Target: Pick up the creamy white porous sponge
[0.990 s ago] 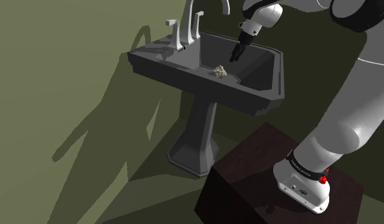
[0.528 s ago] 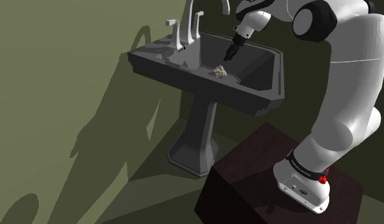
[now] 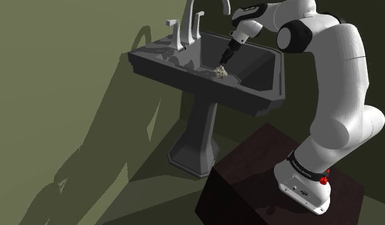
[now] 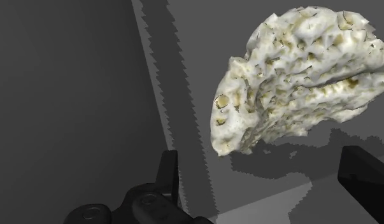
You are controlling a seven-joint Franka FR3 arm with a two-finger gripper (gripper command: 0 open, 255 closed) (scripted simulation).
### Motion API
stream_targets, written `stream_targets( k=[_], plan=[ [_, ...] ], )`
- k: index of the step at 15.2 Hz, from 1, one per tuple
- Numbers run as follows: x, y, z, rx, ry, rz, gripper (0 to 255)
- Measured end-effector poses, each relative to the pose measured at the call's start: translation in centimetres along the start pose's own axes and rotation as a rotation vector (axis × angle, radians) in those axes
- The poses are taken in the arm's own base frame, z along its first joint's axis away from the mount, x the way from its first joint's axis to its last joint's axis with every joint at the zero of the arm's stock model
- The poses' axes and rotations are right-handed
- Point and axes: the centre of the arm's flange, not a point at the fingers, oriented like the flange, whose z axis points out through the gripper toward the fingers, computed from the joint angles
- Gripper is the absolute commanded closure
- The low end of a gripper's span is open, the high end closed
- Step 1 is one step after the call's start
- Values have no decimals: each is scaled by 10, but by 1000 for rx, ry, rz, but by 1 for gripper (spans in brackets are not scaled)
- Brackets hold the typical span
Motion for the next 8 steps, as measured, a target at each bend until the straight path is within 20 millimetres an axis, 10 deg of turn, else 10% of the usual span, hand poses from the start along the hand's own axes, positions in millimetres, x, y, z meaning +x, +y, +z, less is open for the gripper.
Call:
stream_targets(
  k=[4, 5, 8],
  plan=[
    [-5, 7, 18, 0, 1, 0, 0],
    [-6, 8, 20, 0, 1, 0, 255],
    [-6, 8, 21, 0, 1, -1, 255]
  ],
)
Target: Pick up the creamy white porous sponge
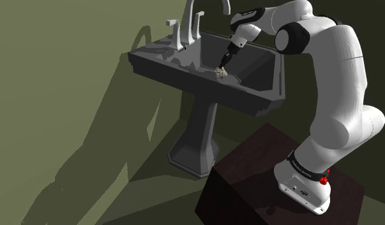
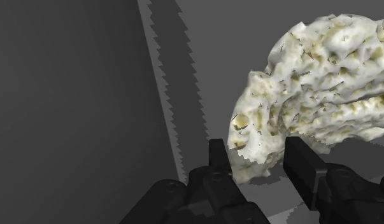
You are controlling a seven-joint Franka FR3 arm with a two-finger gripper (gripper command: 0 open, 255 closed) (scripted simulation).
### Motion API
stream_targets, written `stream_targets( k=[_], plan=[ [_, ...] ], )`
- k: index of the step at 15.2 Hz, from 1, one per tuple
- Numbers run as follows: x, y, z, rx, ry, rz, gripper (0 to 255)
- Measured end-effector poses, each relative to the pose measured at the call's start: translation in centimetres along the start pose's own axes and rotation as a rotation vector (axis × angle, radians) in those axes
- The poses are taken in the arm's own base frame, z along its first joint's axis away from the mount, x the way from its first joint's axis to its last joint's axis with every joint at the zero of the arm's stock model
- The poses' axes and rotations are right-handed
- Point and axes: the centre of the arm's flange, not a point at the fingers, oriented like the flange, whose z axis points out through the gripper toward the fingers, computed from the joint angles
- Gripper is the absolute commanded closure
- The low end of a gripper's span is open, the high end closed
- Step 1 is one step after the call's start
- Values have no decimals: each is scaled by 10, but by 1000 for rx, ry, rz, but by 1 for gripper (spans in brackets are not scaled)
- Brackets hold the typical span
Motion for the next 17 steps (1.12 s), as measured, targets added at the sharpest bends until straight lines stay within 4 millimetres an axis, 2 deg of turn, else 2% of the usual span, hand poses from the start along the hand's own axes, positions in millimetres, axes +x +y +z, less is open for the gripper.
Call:
stream_targets(
  k=[8, 17],
  plan=[
    [1, -1, -2, 0, 0, 0, 255],
    [13, -13, -42, 0, 0, 0, 255]
  ],
)
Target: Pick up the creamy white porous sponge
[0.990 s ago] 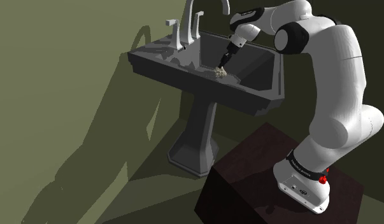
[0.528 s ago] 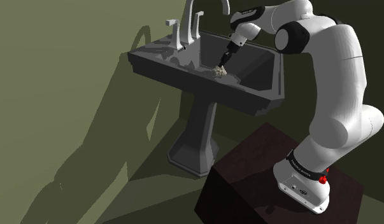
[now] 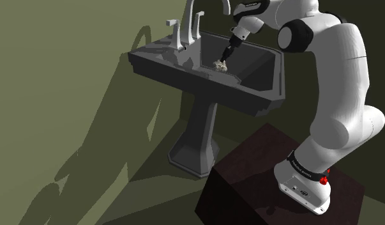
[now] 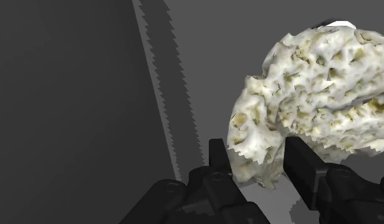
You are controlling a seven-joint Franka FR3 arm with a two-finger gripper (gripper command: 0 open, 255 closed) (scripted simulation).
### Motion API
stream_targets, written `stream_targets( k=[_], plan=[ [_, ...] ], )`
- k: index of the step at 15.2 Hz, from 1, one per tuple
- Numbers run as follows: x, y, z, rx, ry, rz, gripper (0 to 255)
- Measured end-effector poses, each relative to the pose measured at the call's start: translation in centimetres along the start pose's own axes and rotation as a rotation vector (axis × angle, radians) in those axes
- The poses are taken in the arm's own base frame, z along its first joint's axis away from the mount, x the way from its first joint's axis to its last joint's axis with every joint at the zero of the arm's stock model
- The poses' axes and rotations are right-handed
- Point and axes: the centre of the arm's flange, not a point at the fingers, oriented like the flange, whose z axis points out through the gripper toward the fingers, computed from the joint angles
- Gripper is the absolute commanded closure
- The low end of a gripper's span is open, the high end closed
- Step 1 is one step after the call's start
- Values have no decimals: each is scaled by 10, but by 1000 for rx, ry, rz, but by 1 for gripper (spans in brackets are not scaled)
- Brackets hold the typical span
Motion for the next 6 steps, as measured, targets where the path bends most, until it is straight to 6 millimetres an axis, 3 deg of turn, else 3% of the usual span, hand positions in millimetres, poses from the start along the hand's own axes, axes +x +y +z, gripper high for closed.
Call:
stream_targets(
  k=[6],
  plan=[
    [6, -8, -29, 0, 0, 0, 255]
  ],
)
